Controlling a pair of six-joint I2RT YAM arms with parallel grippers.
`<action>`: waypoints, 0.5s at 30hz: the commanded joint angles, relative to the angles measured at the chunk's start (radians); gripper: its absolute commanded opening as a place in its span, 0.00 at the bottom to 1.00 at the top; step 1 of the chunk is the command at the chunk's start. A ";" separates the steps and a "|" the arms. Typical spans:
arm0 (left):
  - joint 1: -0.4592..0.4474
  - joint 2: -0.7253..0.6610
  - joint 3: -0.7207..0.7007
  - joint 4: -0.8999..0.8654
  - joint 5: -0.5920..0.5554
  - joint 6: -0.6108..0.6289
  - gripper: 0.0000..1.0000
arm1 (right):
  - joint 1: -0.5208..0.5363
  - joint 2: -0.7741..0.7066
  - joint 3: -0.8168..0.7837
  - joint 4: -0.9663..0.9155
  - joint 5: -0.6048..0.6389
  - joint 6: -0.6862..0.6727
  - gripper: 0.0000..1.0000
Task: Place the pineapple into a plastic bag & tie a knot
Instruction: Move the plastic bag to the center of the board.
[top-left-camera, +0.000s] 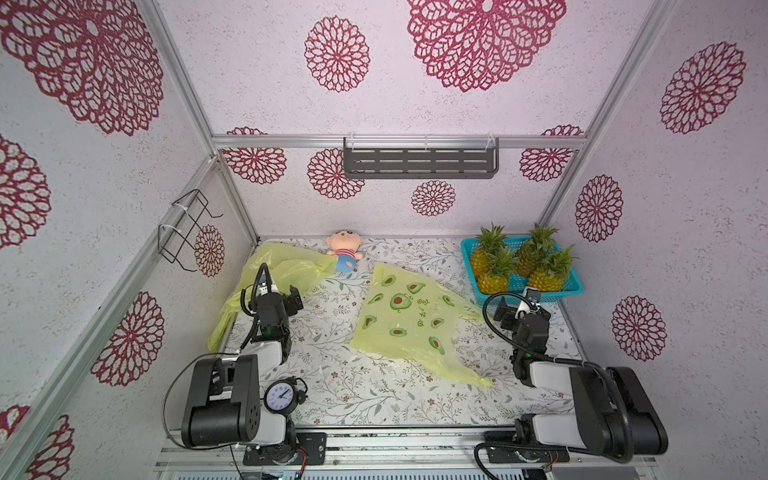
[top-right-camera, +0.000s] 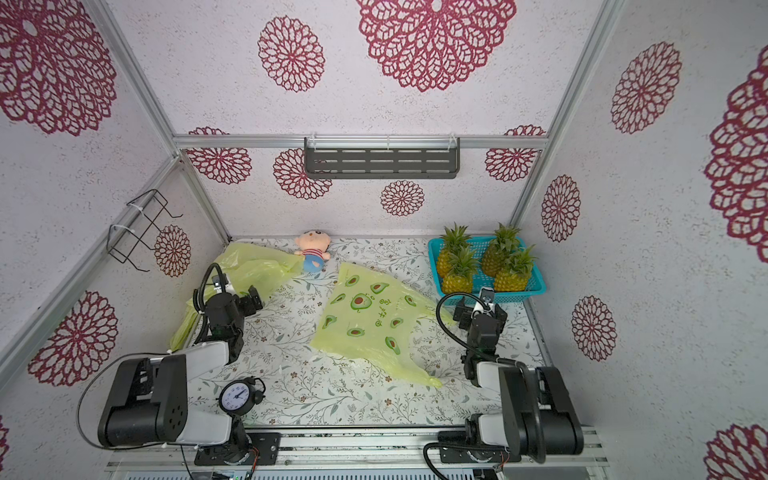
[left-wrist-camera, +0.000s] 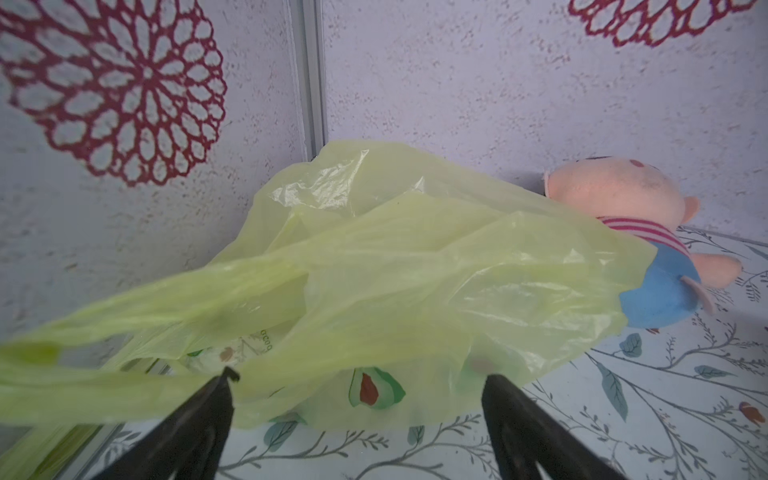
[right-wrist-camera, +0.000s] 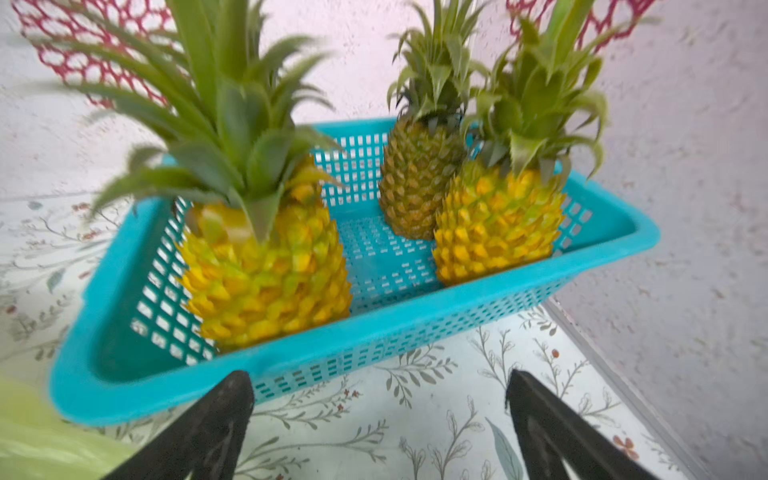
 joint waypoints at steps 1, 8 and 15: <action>-0.036 -0.094 0.126 -0.284 -0.036 -0.074 0.97 | 0.008 -0.143 0.049 -0.200 0.005 0.060 0.99; -0.148 -0.140 0.431 -0.794 0.235 -0.361 0.97 | 0.024 -0.363 0.205 -0.697 -0.052 0.265 0.99; -0.403 -0.083 0.509 -0.809 0.480 -0.572 0.97 | 0.069 -0.339 0.408 -0.992 -0.183 0.432 0.99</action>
